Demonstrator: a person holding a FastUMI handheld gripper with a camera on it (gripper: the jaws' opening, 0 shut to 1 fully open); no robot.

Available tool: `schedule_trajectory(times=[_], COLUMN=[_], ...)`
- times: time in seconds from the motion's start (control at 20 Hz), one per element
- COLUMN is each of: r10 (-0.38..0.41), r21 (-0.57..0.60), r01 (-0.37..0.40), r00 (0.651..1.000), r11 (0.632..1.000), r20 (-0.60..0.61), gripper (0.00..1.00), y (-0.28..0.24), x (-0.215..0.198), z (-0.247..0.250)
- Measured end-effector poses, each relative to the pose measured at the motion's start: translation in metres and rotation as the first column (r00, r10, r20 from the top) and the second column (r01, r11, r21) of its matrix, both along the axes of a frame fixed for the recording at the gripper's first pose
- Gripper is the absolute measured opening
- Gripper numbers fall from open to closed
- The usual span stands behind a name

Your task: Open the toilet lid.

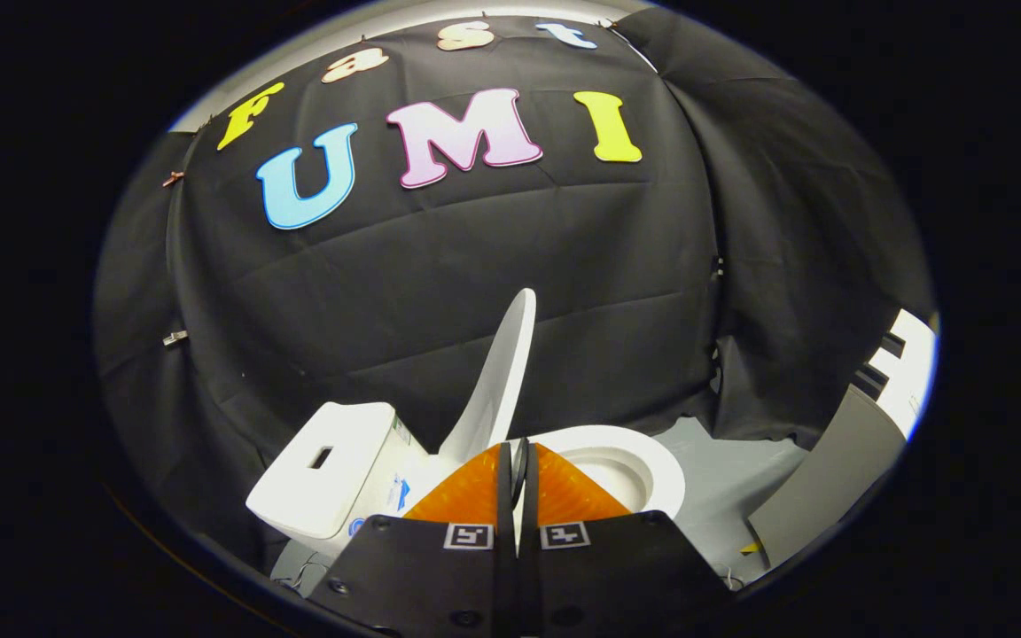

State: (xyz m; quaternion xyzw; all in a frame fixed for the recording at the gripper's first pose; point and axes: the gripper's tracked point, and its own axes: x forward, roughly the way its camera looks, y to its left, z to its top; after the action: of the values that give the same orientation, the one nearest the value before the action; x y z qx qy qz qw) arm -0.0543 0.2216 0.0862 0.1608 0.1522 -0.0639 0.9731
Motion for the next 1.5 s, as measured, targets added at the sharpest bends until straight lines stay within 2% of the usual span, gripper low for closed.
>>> schedule_trajectory(times=[0.5,0.8,1.0,1.5], r10=[0.027,0.071,0.076,0.115], r21=[-0.057,-0.077,-0.145,-0.196], r01=[-0.026,-0.068,-0.069,-0.1], r00=[0.999,0.997,0.996,0.991], r11=[0.998,0.995,0.987,0.976], r20=[0.018,0.041,0.042,0.064], gripper=[0.05,0.05,0.05,0.05], y=[0.074,0.125,0.149,0.22], x=[0.004,0.008,0.012,0.016], z=[0.037,0.053,0.058,0.062])
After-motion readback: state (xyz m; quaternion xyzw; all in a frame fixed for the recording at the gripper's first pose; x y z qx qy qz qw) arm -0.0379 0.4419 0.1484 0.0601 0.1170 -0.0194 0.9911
